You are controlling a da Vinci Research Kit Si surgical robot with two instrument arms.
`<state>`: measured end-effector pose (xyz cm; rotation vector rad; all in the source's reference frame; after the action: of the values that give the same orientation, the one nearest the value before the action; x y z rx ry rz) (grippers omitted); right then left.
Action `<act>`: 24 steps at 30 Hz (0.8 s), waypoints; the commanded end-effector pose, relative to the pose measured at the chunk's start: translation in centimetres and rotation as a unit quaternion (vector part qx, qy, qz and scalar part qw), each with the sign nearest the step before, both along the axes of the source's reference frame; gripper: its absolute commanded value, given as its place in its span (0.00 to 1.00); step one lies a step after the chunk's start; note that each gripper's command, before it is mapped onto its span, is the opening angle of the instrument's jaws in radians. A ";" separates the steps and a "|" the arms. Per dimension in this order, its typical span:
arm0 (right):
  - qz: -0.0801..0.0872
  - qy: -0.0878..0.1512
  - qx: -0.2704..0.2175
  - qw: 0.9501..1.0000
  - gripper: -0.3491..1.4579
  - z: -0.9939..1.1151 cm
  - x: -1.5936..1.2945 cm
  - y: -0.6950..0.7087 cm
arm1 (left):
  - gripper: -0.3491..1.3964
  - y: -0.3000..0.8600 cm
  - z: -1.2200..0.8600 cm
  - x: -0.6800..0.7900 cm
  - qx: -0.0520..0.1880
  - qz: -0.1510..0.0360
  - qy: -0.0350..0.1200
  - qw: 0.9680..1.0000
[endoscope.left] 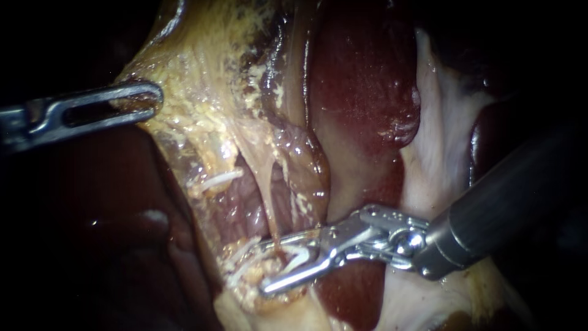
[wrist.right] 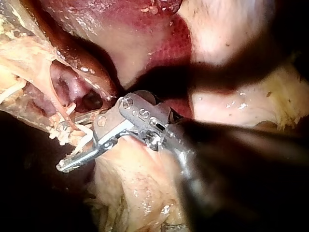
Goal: Clipping first clip right tube
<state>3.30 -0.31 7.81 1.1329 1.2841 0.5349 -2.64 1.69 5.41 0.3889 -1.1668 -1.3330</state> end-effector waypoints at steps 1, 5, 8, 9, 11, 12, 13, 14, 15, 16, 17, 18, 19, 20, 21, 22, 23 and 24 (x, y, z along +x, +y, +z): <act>0.000 0.000 0.000 1.000 0.40 0.00 0.00 0.00 | 0.00 0.00 0.00 0.00 0.000 0.000 0.000 1.000; 0.002 -0.004 -0.001 1.000 0.04 -0.02 -0.06 0.03 | 0.00 0.00 0.00 0.00 0.000 0.000 0.000 1.000; -0.001 -0.018 -0.005 1.000 0.00 -0.01 -0.11 0.06 | 0.00 -0.02 -0.02 0.00 0.000 0.000 0.000 1.000; -0.002 -0.026 -0.008 1.000 0.00 0.01 -0.11 0.07 | 0.00 -0.02 -0.02 0.00 0.000 0.000 0.000 1.000; -0.008 -0.035 -0.013 0.999 0.00 0.05 -0.12 0.06 | 0.00 -0.02 -0.02 0.00 0.000 -0.001 0.000 1.000; -0.009 -0.037 -0.014 0.999 0.00 0.06 -0.12 0.05 | 0.00 -0.02 -0.02 0.00 0.000 0.000 0.000 1.000; -0.009 -0.036 -0.014 0.999 0.00 0.07 -0.12 0.05 | 0.00 -0.01 -0.02 0.00 0.000 0.000 0.000 1.000; -0.009 -0.036 -0.015 0.999 0.00 0.07 -0.11 0.04 | 0.00 -0.02 -0.02 0.00 0.000 -0.001 0.000 1.000; -0.009 -0.037 -0.015 0.999 0.00 0.07 -0.11 0.04 | 0.00 -0.02 -0.02 0.00 0.000 -0.001 0.000 1.000; -0.009 -0.037 -0.015 0.999 0.00 0.07 -0.10 0.04 | 0.00 -0.02 -0.02 0.00 0.000 -0.001 0.000 1.000; -0.009 -0.037 -0.015 0.999 0.00 0.07 -0.10 0.04 | 0.00 -0.02 -0.02 0.00 0.000 -0.001 0.000 1.000; -0.009 -0.037 -0.015 0.999 0.00 0.07 -0.10 0.03 | 0.00 -0.02 -0.02 0.00 0.000 0.000 0.000 1.000; -0.009 -0.037 -0.015 0.999 0.00 0.07 -0.09 0.03 | 0.00 -0.02 -0.02 0.00 0.000 0.000 0.000 1.000; -0.009 -0.037 -0.015 0.999 0.00 0.07 -0.09 0.03 | 0.00 -0.02 -0.02 0.00 0.000 0.000 0.000 1.000; -0.009 -0.037 -0.015 0.999 0.00 0.07 -0.09 0.03 | 0.00 -0.02 -0.02 0.00 0.000 -0.001 0.000 1.000; -0.009 -0.037 -0.015 0.999 0.00 0.07 -0.09 0.04 | 0.00 -0.02 -0.02 0.00 0.000 -0.001 0.000 1.000; -0.009 -0.037 -0.015 0.999 0.00 0.07 -0.08 0.04 | 0.00 -0.02 -0.02 0.00 0.000 -0.001 0.000 1.000; -0.009 -0.037 -0.015 0.999 0.00 0.07 -0.08 0.04 | 0.00 -0.02 -0.02 0.00 0.000 0.000 0.000 1.000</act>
<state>3.22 -0.27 7.88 1.0897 1.2143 0.5379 -2.64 1.67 5.39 0.3878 -1.1663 -1.3340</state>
